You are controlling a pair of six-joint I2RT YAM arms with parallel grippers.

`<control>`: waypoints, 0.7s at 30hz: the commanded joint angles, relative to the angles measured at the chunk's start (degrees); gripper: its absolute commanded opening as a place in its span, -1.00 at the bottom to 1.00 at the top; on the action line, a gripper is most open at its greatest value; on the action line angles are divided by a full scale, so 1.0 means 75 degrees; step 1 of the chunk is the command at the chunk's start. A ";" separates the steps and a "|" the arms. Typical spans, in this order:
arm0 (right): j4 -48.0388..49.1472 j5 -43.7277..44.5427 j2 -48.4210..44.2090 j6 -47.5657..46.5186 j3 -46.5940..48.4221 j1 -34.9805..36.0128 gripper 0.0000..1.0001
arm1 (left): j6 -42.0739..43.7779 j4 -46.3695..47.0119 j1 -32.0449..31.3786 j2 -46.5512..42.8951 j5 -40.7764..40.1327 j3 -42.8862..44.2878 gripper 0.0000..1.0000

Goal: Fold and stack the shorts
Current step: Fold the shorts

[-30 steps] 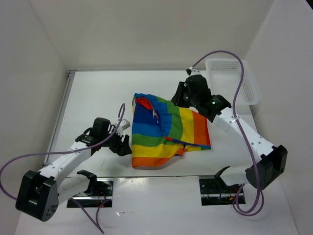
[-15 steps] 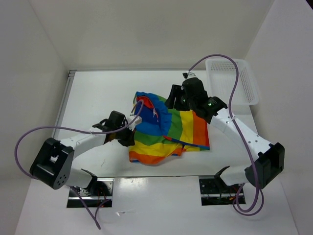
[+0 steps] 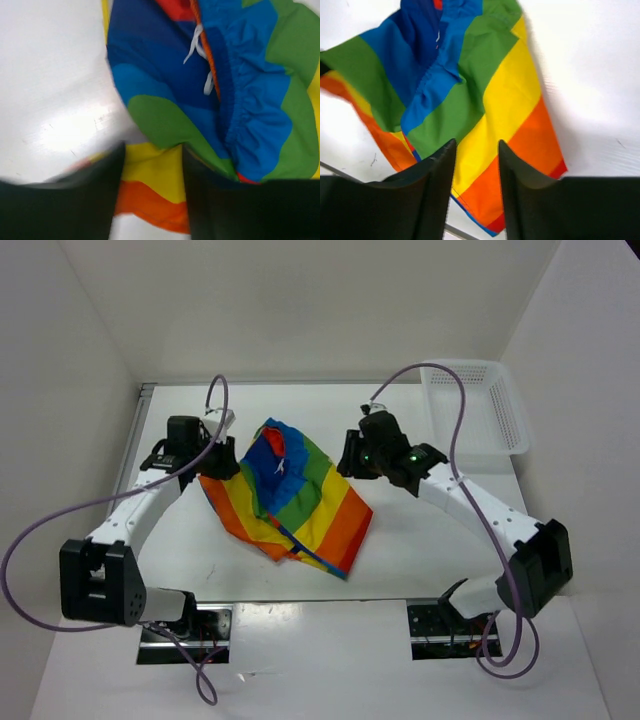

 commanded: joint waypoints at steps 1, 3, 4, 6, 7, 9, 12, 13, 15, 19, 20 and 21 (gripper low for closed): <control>0.0143 0.0354 0.0749 -0.0155 0.0619 0.0567 -0.07 | 0.0016 -0.0396 0.0255 0.0272 0.0498 0.0048 0.32; 0.0142 0.0774 0.1228 -0.0155 0.0947 0.1199 0.12 | 0.0016 -0.0314 0.0570 -0.0276 0.0498 -0.0222 0.67; 0.0142 0.0870 0.1406 -0.0155 0.1053 0.1421 0.26 | 0.0016 -0.0430 0.0688 -0.0454 0.0498 -0.0327 0.77; 0.0142 0.1185 0.2106 -0.0225 0.1474 0.2124 0.43 | 0.0016 -0.0652 0.0946 -0.0921 0.0498 -0.0585 0.77; 0.0072 0.1582 0.2366 -0.0225 0.1627 0.2359 0.48 | 0.0016 -0.0653 0.0947 -0.1075 0.0498 -0.0656 0.77; -0.0010 0.1866 0.3183 -0.0295 0.2224 0.2862 0.56 | 0.0016 -0.0886 0.1041 -0.1403 0.0580 -0.0727 0.74; -0.0221 0.2381 0.3854 -0.0494 0.2951 0.3413 0.59 | 0.0016 -0.1051 0.1368 -0.1755 0.0580 -0.0797 0.71; -0.0407 0.2719 0.4228 -0.0495 0.3266 0.3532 0.59 | 0.0016 -0.1052 0.1555 -0.1849 0.0580 -0.0902 0.71; -0.0607 0.3002 0.4593 -0.0588 0.3584 0.3847 0.62 | 0.0016 -0.1122 0.1778 -0.2002 0.0580 -0.1008 0.71; -0.0678 0.3506 0.5308 -0.0566 0.3831 0.4002 0.60 | 0.0016 -0.1122 0.2130 -0.2085 0.0744 -0.1172 0.71; -0.0678 0.3682 0.5310 -0.0565 0.3739 0.4002 0.52 | 0.0016 -0.1192 0.2131 -0.2085 0.0814 -0.1172 0.71; -0.0678 0.3753 0.5403 -0.0484 0.3738 0.4002 0.35 | 0.0016 -0.1193 0.2131 -0.2085 0.0815 -0.1172 0.71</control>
